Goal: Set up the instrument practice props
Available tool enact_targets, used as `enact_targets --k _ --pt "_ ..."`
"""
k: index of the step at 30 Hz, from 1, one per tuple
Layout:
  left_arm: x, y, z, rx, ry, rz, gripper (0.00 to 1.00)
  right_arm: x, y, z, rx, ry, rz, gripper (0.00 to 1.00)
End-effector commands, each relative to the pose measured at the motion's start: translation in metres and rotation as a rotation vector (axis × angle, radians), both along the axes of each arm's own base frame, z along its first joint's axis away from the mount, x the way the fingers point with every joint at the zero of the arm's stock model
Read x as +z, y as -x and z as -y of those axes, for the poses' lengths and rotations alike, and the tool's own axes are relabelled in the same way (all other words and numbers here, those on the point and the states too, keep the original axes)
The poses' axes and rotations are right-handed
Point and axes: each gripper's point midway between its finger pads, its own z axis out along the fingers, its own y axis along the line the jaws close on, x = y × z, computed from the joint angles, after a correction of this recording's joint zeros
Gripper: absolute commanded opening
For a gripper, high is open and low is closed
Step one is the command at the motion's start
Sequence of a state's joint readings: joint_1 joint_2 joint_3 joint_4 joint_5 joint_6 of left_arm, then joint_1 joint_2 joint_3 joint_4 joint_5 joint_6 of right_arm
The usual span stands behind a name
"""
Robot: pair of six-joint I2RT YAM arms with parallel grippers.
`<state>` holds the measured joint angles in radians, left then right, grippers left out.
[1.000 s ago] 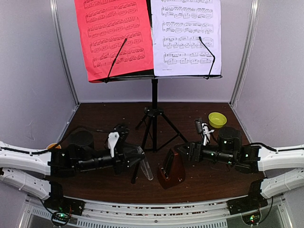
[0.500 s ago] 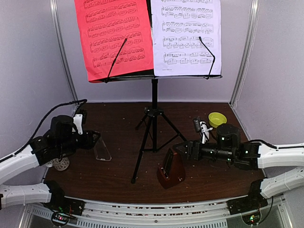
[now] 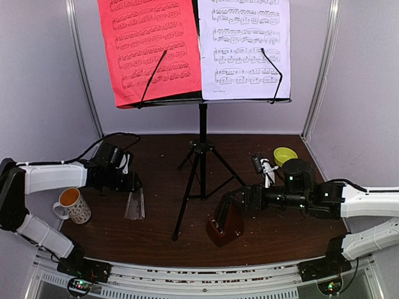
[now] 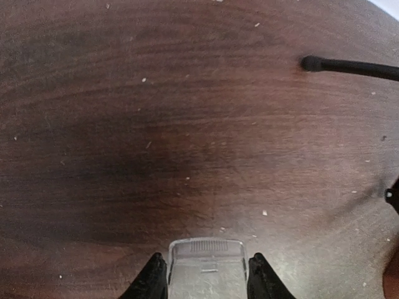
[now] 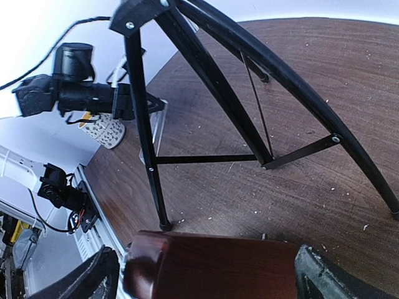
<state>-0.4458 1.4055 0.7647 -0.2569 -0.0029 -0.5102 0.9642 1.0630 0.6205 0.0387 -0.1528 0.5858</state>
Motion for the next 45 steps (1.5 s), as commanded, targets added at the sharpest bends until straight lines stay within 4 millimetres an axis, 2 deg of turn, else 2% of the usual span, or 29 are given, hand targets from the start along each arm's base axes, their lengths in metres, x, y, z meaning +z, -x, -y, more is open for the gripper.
enact_targets --k 1,7,11,16,18,22,26,30,34,37,41,45 --pt "0.004 -0.024 0.011 -0.021 0.035 0.031 0.2 0.028 0.002 0.01 -0.022 -0.041 0.036 0.99" --pt "-0.001 -0.033 0.007 0.001 0.027 0.026 0.45 0.021 0.011 0.027 -0.044 -0.038 0.013 1.0" --pt "0.017 -0.026 0.002 0.011 0.05 0.086 0.58 -0.007 0.021 0.043 -0.064 -0.003 -0.044 0.98" --pt "0.046 0.0 -0.008 0.015 0.109 0.203 0.59 -0.055 0.029 0.065 -0.114 0.034 -0.109 0.91" --pt "0.057 0.012 -0.007 -0.004 0.134 0.256 0.59 -0.068 0.031 0.066 -0.123 0.03 -0.134 0.85" --pt "0.065 0.035 0.0 -0.054 0.158 0.318 0.56 -0.09 0.032 0.062 -0.117 0.036 -0.167 0.7" --pt "0.069 0.053 0.017 -0.127 0.206 0.376 0.53 -0.106 0.03 0.049 -0.091 0.042 -0.204 0.52" --pt "0.073 0.066 0.038 -0.21 0.249 0.413 0.5 -0.115 0.026 0.036 -0.071 0.061 -0.227 0.41" --pt "0.068 0.08 0.064 -0.303 0.284 0.408 0.47 -0.12 0.018 0.029 -0.087 0.076 -0.23 0.36" --pt "0.068 0.097 0.092 -0.4 0.274 0.422 0.46 -0.123 0.007 0.032 -0.126 0.101 -0.215 0.34" --pt "0.074 0.115 0.125 -0.511 0.251 0.459 0.44 -0.125 -0.01 0.038 -0.172 0.107 -0.204 0.32" --pt "0.076 0.13 0.156 -0.609 0.222 0.484 0.44 -0.122 -0.025 0.031 -0.172 0.102 -0.19 0.32"
